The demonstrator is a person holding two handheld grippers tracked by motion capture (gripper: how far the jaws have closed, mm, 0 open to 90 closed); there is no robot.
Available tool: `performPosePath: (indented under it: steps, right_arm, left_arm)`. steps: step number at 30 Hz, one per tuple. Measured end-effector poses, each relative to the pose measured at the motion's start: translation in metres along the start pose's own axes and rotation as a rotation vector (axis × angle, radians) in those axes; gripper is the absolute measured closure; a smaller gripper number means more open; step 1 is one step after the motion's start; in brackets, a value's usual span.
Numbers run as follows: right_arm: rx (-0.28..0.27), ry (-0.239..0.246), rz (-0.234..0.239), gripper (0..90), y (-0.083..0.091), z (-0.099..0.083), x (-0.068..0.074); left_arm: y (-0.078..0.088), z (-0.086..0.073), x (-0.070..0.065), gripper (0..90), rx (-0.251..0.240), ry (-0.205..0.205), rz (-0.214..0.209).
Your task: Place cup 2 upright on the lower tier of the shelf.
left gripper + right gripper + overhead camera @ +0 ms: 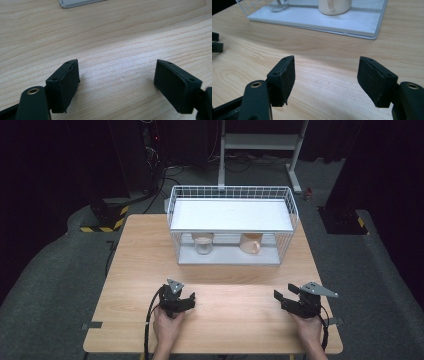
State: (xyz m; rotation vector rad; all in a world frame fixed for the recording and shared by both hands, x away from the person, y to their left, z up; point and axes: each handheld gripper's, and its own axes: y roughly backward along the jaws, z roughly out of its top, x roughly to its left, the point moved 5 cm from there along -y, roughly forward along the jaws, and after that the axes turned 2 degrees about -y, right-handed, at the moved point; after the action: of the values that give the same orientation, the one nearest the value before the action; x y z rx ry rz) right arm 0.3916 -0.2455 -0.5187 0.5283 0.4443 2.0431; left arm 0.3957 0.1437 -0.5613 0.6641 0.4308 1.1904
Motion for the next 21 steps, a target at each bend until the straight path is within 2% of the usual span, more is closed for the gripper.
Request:
performPosePath:
  steps: [11,21]
  right_arm:
    - [0.070,0.012,-0.065,30.5,-0.009,-0.015,-0.011]
    - [0.132,0.008,-0.094,30.0,-0.017,-0.025,-0.018]
  left_arm:
    - [0.000,0.000,0.000,20.8,-0.001,-0.001,0.000]
    - [0.000,0.000,0.000,20.7,-0.001,-0.001,0.000]
